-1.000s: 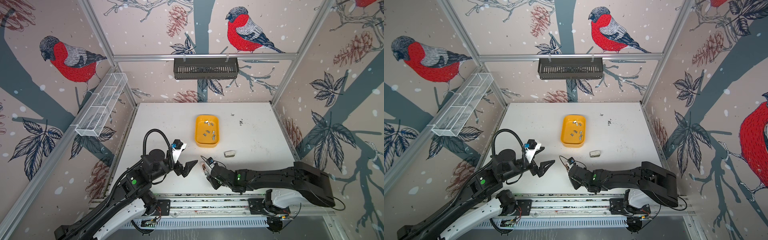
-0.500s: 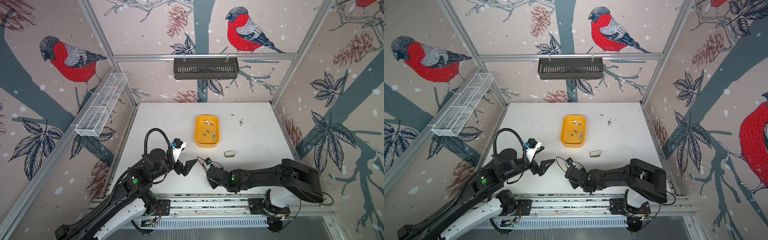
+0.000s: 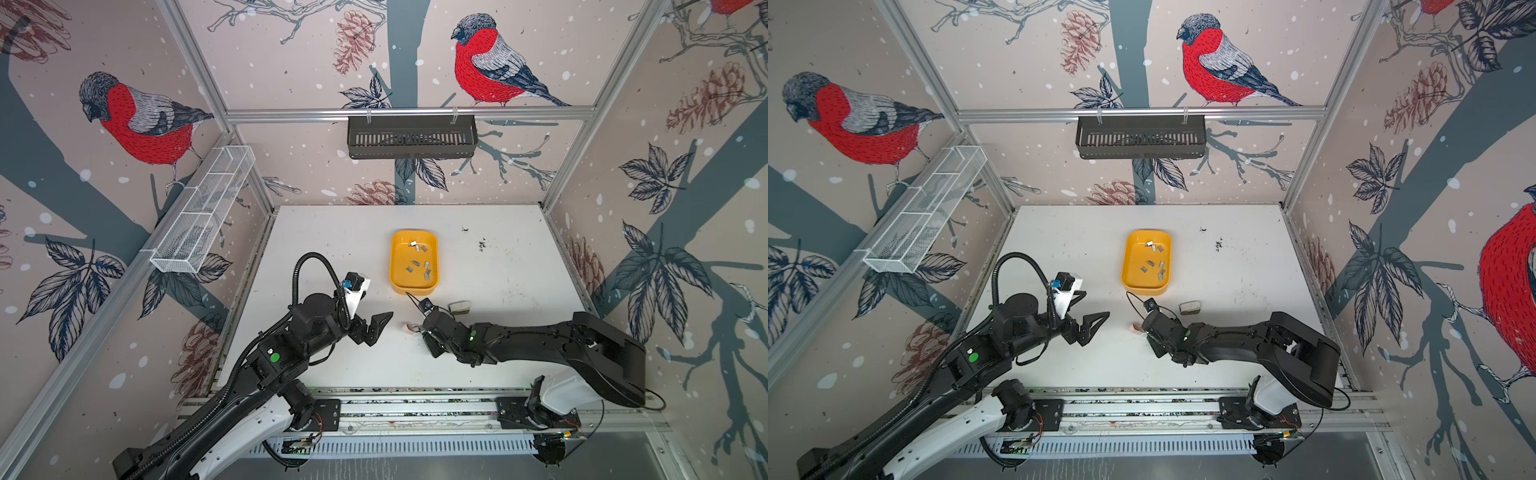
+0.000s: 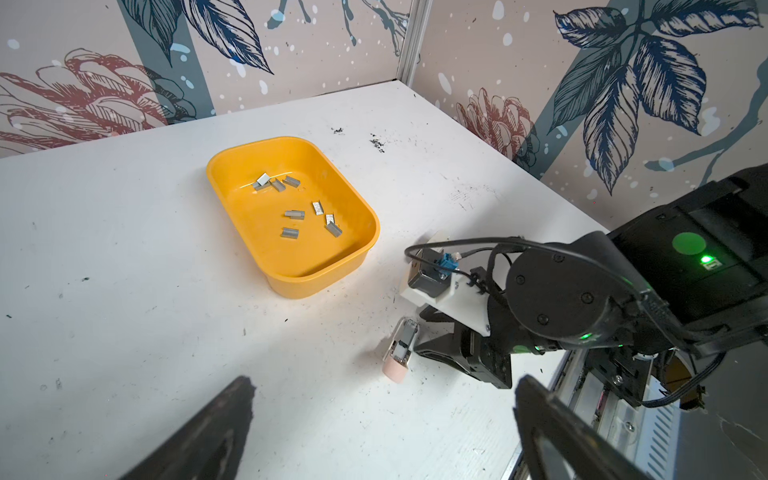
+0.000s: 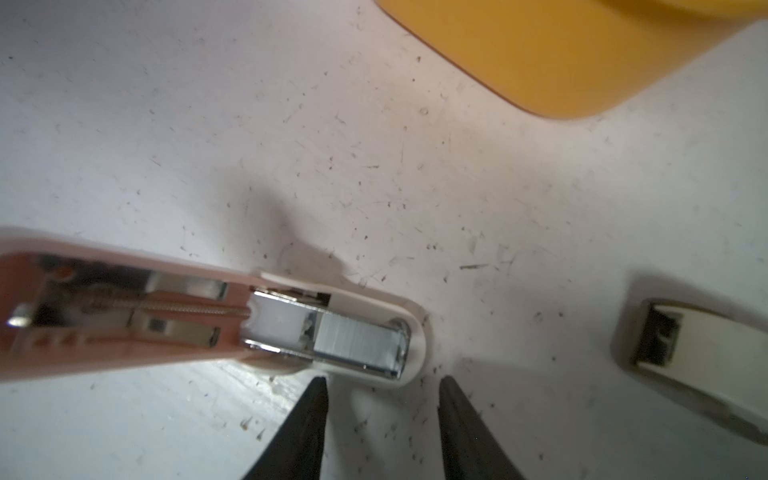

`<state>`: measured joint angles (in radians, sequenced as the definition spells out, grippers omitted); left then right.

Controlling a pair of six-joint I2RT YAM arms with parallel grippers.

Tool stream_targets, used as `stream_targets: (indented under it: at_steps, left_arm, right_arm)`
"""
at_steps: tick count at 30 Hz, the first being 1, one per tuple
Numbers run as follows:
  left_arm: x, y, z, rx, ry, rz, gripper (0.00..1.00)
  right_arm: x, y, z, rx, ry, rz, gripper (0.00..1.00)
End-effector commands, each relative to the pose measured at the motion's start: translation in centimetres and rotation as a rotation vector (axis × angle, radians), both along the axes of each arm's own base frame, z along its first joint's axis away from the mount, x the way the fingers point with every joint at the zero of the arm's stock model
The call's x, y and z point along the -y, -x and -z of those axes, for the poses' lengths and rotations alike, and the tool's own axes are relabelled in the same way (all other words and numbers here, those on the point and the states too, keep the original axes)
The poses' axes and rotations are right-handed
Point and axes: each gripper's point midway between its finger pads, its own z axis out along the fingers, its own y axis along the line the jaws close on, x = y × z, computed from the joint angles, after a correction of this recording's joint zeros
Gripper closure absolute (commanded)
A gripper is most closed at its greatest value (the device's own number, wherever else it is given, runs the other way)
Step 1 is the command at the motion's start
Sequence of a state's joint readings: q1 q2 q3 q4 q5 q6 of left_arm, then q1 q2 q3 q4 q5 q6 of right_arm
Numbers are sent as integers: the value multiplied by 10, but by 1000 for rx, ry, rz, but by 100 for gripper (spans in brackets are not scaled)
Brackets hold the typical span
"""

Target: Load the staples into the stapler

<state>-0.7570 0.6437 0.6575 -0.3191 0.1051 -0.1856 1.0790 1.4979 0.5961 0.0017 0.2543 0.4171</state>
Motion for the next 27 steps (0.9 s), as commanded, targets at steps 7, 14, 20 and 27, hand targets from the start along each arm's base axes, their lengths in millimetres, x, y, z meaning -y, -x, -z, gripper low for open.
stream_targets:
  at_steps: [7, 14, 20, 27]
  left_arm:
    - [11, -3, 5, -35, 7, 26, 3]
    - [20, -2, 27, -181, 78, 2, 2]
    - [30, -4, 56, -364, 181, -55, 5]
    - [44, 0, 85, -556, 292, -83, 3]
  right_arm:
    - [-2, 7, -3, -14, -77, -4, 54]
    - [-4, 8, -14, -25, -166, 24, 51]
    - [-7, 3, -47, -69, -365, 99, 56]
    - [6, -14, -73, -137, -556, 219, 69]
